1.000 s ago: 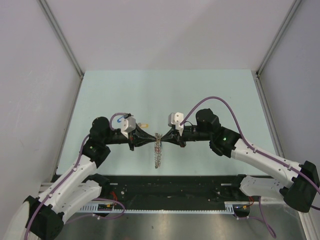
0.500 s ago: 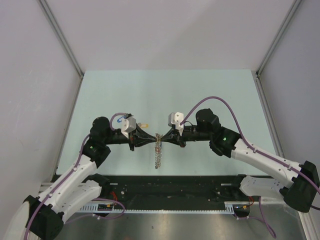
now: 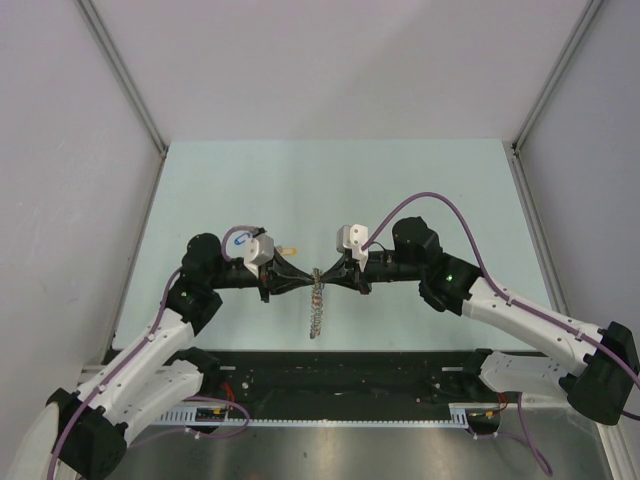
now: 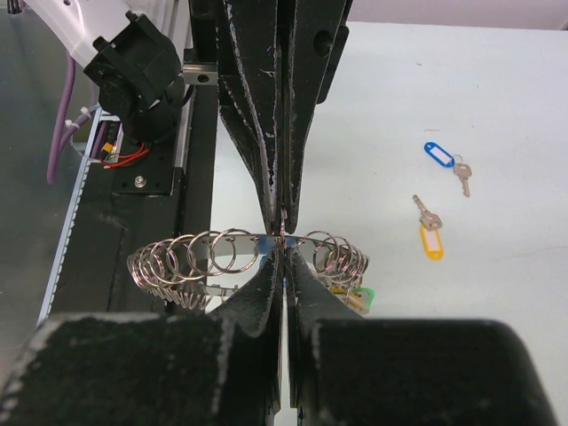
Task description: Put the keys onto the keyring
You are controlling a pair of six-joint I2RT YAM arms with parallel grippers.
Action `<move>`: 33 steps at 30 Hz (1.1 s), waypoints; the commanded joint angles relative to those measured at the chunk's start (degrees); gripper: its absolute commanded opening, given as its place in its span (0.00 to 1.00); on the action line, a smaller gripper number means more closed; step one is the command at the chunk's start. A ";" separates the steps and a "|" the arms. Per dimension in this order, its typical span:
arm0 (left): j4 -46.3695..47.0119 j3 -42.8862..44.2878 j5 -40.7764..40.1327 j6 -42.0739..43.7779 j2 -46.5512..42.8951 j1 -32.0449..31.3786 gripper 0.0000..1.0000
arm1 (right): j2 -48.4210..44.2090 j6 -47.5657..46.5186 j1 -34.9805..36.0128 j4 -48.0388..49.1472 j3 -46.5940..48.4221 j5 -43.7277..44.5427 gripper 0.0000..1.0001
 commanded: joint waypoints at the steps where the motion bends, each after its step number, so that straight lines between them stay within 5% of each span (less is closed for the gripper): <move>1: 2.20 1.78 1.55 0.44 -0.38 -0.22 0.00 | -1.26 0.67 0.19 2.29 2.48 -1.28 0.00; 33: 3.70 1.08 1.73 0.80 -1.88 -0.31 0.00 | -1.70 1.73 -0.42 0.79 2.48 -1.80 0.00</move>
